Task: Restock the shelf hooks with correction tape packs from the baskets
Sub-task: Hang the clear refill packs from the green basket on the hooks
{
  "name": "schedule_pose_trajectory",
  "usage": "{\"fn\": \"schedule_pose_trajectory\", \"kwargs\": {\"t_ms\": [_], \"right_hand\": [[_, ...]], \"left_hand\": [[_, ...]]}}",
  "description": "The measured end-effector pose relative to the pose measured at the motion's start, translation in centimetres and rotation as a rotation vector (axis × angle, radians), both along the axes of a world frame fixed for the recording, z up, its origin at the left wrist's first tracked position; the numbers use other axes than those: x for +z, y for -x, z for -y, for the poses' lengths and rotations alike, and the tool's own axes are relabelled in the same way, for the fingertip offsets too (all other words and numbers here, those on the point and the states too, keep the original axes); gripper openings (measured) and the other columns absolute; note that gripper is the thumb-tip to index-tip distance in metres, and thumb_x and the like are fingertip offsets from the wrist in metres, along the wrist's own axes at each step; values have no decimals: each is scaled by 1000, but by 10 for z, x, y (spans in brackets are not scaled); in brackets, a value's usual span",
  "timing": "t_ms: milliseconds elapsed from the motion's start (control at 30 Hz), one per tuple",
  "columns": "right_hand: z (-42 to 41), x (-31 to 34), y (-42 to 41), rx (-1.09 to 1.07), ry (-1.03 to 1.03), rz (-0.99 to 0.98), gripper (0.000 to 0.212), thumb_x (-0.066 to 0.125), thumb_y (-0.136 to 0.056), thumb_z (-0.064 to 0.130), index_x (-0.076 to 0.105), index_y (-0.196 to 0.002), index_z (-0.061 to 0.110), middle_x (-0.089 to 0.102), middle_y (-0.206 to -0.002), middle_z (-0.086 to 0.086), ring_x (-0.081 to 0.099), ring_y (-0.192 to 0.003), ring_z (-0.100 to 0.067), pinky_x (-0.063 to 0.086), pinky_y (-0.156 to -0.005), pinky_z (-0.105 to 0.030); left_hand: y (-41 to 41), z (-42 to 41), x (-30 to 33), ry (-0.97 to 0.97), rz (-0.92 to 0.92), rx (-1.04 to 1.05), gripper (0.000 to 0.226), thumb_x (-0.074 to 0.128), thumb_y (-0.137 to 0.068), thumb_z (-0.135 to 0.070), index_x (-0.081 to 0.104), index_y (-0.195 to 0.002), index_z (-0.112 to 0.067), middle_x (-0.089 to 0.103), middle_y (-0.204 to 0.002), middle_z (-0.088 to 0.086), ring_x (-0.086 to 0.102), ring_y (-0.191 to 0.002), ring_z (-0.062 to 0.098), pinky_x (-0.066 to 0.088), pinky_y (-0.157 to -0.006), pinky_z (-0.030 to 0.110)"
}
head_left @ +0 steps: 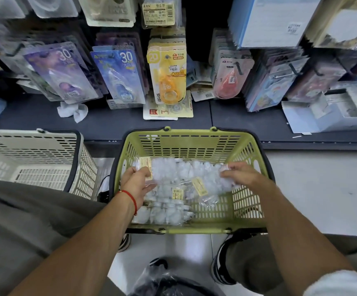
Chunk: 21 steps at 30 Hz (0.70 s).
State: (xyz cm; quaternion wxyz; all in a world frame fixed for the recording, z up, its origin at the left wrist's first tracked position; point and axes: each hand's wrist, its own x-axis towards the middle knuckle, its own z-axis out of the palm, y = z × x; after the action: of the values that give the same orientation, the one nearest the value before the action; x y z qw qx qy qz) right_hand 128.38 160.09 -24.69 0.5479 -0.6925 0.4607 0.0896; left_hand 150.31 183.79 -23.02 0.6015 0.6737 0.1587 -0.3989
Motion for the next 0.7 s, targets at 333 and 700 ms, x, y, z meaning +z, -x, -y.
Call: {"fn": "schedule_pose_trajectory", "kwargs": {"t_ms": [333,700], "right_hand": [[-31,33,-65,22,-11,274,45,80,-84,49,76,-116,18,77,-105,0,71,-101,-19,54,-104,-47],[-89,-59,-101,482,451,-151,25,64,-101,23,67,-124,14,68,-128,-11,64,-117,-30,53,-98,-37]], "left_hand": [[16,7,11,224,-148,-98,61,70,-99,-33,41,-152,-25,67,-137,14,69,-118,33,61,-90,52],[-36,-29,36,116,241,34,40,80,-87,-3,54,-112,-19,77,-107,13,79,-79,19,63,-61,34]]}}
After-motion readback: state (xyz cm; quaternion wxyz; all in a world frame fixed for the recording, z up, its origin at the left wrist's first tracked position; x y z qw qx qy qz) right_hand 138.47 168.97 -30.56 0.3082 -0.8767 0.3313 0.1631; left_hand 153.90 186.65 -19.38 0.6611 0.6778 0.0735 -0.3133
